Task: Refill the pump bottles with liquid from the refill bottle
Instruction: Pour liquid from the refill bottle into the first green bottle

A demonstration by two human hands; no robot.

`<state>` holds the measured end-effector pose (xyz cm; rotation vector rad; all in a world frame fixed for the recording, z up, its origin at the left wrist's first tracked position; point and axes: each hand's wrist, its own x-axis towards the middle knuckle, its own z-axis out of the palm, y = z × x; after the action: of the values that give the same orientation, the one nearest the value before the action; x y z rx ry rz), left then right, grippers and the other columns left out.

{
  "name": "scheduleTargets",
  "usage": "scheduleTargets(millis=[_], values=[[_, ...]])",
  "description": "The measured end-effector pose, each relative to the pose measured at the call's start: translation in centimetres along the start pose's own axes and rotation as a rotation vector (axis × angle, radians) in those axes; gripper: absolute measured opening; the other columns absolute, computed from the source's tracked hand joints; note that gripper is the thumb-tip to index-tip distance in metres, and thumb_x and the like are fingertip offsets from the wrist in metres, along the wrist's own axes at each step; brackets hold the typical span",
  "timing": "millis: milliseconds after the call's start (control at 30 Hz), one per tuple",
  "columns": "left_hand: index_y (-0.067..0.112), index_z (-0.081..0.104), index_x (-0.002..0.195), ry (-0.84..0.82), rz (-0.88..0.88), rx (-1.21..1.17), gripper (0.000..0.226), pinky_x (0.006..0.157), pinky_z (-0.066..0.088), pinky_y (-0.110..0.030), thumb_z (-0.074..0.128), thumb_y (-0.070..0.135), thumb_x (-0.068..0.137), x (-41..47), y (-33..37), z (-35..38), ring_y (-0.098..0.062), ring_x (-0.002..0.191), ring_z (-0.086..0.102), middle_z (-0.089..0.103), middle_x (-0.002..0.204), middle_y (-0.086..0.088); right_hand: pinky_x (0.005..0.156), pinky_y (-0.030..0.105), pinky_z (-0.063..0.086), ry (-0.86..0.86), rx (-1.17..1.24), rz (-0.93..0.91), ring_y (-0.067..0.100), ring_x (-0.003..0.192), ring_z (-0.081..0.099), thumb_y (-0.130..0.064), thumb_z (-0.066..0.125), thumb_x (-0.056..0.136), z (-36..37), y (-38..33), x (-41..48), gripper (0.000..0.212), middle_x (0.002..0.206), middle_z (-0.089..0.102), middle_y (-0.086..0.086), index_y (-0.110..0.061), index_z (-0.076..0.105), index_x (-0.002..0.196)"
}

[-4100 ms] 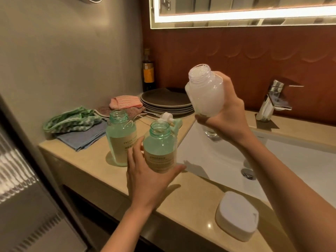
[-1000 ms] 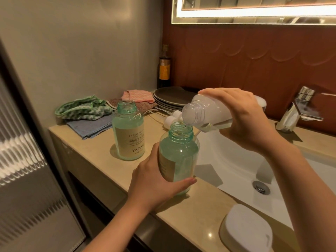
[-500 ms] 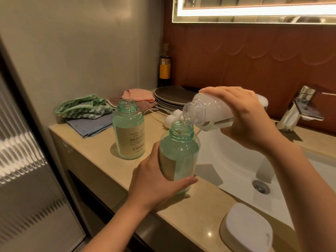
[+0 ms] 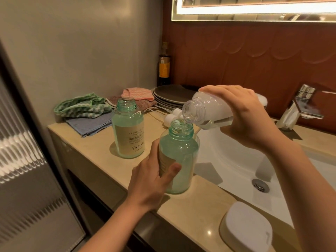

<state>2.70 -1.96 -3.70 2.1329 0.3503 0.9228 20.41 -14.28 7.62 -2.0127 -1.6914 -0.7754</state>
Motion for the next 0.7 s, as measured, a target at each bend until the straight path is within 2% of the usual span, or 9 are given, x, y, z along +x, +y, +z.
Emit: scheduleTargets(millis=[133, 367, 567, 700], values=[[0.053, 0.031, 0.120, 0.016, 0.000, -0.015, 0.066, 0.084, 0.047, -0.041, 0.010, 0.090, 0.069, -0.03, -0.17, 0.10, -0.004, 0.101, 0.056, 0.052, 0.106, 0.041, 0.095, 0.044, 0.033, -0.002, 0.002, 0.000, 0.029, 0.115, 0.050, -0.001, 0.082, 0.062, 0.00, -0.06, 0.04, 0.085, 0.126, 0.057, 0.005, -0.024, 0.045, 0.134], [0.055, 0.028, 0.117, 0.013, 0.012, -0.019, 0.059, 0.087, 0.046, -0.039, 0.007, 0.086, 0.072, -0.03, -0.23, 0.19, -0.001, 0.104, 0.053, 0.046, 0.105, 0.050, 0.096, 0.043, 0.032, -0.008, -0.001, 0.002, 0.029, 0.116, 0.049, -0.001, 0.082, 0.062, -0.04, -0.03, -0.01, 0.086, 0.127, 0.057, 0.005, -0.024, 0.045, 0.135], [0.049, 0.034, 0.118, 0.034, 0.014, -0.023, 0.064, 0.084, 0.046, -0.042, 0.008, 0.086, 0.073, 0.02, -0.24, 0.29, -0.005, 0.101, 0.055, 0.050, 0.110, 0.041, 0.095, 0.043, 0.032, -0.008, 0.001, 0.000, 0.029, 0.117, 0.049, -0.001, 0.081, 0.063, -0.09, 0.03, 0.03, 0.084, 0.128, 0.056, 0.004, -0.024, 0.045, 0.135], [0.051, 0.034, 0.119, 0.036, 0.014, -0.022, 0.063, 0.084, 0.046, -0.040, 0.008, 0.086, 0.074, 0.04, -0.26, 0.31, -0.004, 0.102, 0.055, 0.052, 0.107, 0.042, 0.095, 0.044, 0.033, -0.008, -0.001, 0.000, 0.029, 0.116, 0.049, -0.002, 0.082, 0.062, 0.00, 0.00, 0.01, 0.085, 0.128, 0.056, 0.004, -0.024, 0.045, 0.135]])
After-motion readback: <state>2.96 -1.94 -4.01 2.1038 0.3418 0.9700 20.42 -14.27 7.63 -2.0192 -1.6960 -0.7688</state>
